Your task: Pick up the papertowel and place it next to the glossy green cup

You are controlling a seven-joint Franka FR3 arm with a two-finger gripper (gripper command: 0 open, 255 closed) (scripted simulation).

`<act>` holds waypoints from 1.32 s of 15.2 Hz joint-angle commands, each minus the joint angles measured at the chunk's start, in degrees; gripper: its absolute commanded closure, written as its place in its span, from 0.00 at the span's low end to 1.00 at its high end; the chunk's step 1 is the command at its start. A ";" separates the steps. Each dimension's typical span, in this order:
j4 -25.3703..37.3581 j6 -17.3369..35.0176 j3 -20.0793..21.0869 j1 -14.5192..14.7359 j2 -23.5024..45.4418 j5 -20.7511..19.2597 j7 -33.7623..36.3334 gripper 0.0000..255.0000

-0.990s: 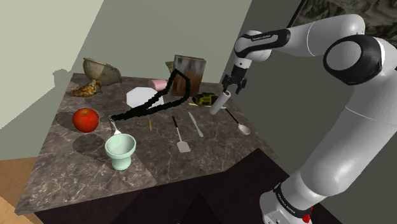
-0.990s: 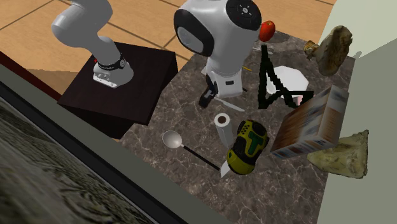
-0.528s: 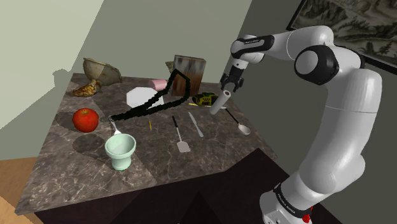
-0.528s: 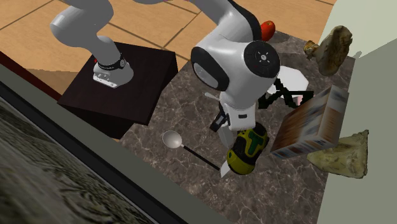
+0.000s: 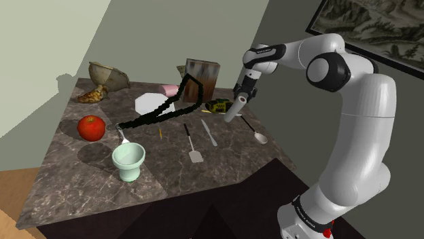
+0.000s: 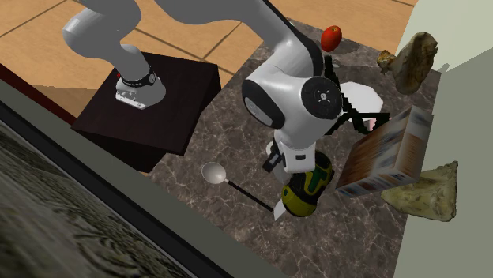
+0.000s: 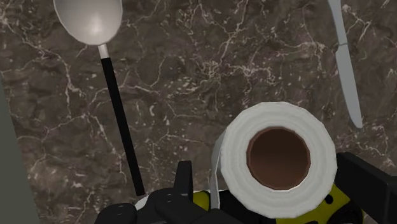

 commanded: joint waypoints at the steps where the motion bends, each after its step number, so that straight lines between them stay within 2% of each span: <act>1: -0.61 0.94 0.06 0.03 0.30 0.11 -0.09 0.00; 8: -0.59 0.92 0.07 0.03 0.31 0.11 -0.10 0.00; 9: -0.59 0.92 0.07 0.03 0.31 0.11 -0.10 1.00; 20: -0.13 -0.23 -0.03 0.07 -0.40 -0.06 0.08 1.00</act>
